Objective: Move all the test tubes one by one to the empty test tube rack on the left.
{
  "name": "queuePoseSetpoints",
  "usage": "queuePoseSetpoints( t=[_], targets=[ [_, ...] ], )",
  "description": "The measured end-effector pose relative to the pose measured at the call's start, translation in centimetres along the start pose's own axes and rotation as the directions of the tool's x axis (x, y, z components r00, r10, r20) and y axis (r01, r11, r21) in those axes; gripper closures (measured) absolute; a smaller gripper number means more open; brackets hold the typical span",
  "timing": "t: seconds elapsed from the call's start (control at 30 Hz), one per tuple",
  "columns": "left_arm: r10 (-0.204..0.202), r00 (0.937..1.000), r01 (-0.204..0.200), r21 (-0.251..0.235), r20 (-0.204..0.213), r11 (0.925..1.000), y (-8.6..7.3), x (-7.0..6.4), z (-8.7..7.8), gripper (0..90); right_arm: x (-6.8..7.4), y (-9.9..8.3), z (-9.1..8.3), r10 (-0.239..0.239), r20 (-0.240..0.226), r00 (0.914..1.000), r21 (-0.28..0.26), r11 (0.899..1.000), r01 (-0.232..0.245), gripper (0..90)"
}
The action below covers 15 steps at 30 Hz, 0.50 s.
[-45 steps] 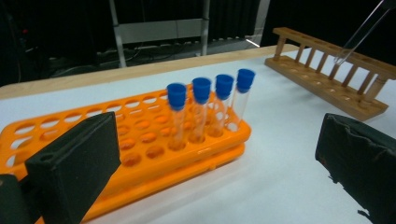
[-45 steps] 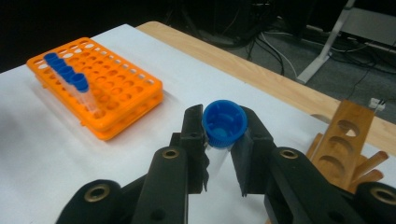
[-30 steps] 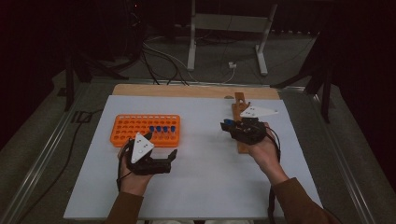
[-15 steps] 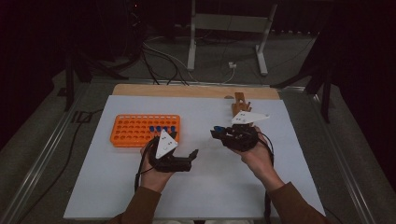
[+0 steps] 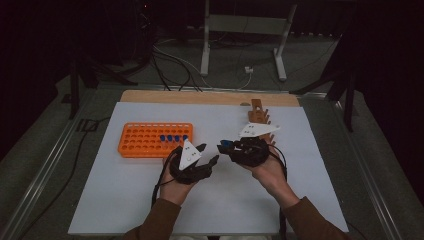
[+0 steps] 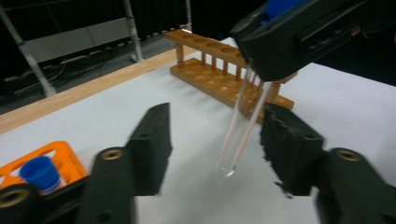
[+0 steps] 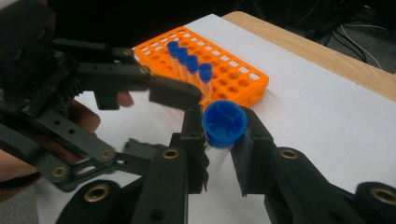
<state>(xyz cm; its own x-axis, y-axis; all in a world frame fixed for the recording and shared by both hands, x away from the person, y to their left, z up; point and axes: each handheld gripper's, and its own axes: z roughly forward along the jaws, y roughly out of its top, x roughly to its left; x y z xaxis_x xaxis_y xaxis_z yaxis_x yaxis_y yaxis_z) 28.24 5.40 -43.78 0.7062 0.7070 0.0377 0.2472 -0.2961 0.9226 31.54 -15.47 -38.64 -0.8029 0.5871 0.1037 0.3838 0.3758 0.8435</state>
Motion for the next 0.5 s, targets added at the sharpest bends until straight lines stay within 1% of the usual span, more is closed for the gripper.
queuePoseSetpoints(
  t=[0.07,0.13,0.3,0.43,0.5],
  targets=[
    [0.012,0.9999,-0.012,0.002,0.012,0.9999,-0.02,-0.19,0.15,53.4,0.09,0.02,0.07,0.001,-0.007,1.0,0.001,1.0,-0.001,76.2],
    [0.028,0.9995,-0.028,0.003,0.015,0.9996,-0.02,-0.37,0.27,56.5,0.18,0.03,0.16,-0.001,-0.013,0.9999,0.003,1.0,0.001,76.2],
    [0.039,0.9987,-0.038,-0.01,0.034,0.9992,0.11,-0.7,0.38,69.4,0.41,-0.06,0.42,-0.003,-0.024,0.9997,0.008,1.0,0.003,76.2],
    [0.051,0.9978,-0.05,-0.012,0.043,0.9987,0.2,-0.91,0.43,72.3,0.5,-0.19,0.62,-0.003,-0.03,0.9995,0.014,1.0,0.003,76.2],
    [0.062,0.9972,-0.061,-0.009,0.043,0.9981,0.21,-0.98,0.46,75.2,0.53,-0.28,0.7,-0.002,-0.033,0.9995,0.016,1.0,0.003,76.3]
  ],
)
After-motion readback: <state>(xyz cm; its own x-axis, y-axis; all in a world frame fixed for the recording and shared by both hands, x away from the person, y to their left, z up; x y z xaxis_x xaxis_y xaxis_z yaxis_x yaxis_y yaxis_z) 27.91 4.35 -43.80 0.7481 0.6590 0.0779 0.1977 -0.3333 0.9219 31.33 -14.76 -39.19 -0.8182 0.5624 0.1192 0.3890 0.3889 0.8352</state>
